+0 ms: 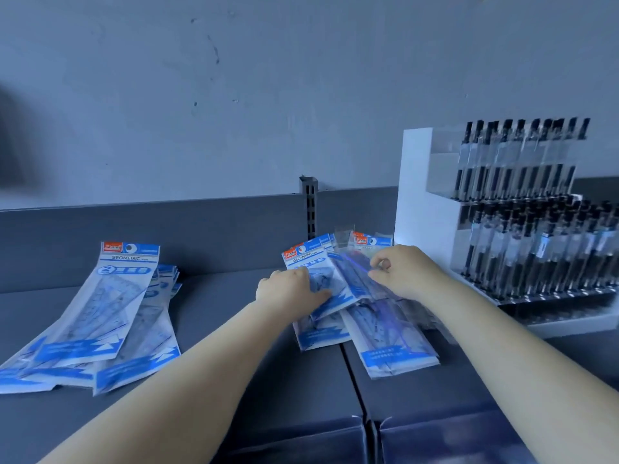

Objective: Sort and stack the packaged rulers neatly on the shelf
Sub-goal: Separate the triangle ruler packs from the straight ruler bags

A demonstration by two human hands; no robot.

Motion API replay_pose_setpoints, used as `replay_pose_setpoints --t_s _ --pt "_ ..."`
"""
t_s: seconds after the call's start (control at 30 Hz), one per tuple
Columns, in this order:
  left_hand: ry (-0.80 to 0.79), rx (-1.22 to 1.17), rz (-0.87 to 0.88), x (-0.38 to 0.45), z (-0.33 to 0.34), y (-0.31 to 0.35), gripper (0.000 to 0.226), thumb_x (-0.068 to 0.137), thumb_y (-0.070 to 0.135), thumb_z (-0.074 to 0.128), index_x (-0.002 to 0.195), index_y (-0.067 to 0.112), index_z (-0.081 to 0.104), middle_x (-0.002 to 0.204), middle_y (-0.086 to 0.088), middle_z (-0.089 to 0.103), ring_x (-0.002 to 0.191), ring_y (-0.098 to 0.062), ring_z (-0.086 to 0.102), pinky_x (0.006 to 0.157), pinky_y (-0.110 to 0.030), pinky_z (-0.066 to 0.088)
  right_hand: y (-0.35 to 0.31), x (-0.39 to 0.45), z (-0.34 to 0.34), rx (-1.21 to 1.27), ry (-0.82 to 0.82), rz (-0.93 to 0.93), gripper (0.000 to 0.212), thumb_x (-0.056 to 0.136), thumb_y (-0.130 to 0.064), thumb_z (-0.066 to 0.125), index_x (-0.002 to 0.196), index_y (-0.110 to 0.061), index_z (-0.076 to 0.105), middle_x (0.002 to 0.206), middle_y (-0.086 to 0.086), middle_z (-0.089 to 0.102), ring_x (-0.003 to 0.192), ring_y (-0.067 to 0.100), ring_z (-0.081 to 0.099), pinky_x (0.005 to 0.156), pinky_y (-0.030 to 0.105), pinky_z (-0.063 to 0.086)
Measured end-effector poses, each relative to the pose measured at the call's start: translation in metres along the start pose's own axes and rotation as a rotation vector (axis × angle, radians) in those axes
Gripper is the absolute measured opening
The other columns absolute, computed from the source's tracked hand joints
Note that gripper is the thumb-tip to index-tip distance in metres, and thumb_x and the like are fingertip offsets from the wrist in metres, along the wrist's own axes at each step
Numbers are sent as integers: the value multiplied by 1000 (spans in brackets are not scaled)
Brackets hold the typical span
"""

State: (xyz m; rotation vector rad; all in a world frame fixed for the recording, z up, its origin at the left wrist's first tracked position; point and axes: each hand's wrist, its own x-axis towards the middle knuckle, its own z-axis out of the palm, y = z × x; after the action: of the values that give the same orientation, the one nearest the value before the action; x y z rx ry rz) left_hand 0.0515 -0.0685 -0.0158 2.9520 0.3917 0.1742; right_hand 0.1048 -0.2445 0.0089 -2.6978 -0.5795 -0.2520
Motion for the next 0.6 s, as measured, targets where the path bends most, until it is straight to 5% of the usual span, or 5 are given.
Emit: replay_pose_setpoints --t_s 0.27,0.4,0.5,0.6 --pt "-27 -249 -126 18 8 -5 79 72 70 58 129 18 40 128 2 53 128 -21 35 93 -35 35 -8 12 0 12 -29 149 49 81 -32 70 117 -1 56 117 12 60 106 27 57 86 32 46" --pt "17 -535 -141 24 13 -11 82 69 54 74 134 19 37 124 1 55 118 -21 51 102 -41 38 -7 11 0 72 12 180 40 82 -23 68 112 3 59 105 14 62 94 27 58 77 29 45" --pt "13 -679 -158 24 12 -12 82 66 43 81 132 19 38 108 3 55 108 -25 58 99 -47 43 -6 8 0 120 79 173 36 87 -15 59 114 7 57 116 20 61 107 34 57 89 36 47" --pt "16 -781 -163 22 9 -14 79 68 32 83 132 18 40 101 3 52 97 -27 60 92 -45 50 -8 3 -1 271 115 154 23 91 -9 51 112 -2 55 115 15 60 104 31 56 82 30 43"
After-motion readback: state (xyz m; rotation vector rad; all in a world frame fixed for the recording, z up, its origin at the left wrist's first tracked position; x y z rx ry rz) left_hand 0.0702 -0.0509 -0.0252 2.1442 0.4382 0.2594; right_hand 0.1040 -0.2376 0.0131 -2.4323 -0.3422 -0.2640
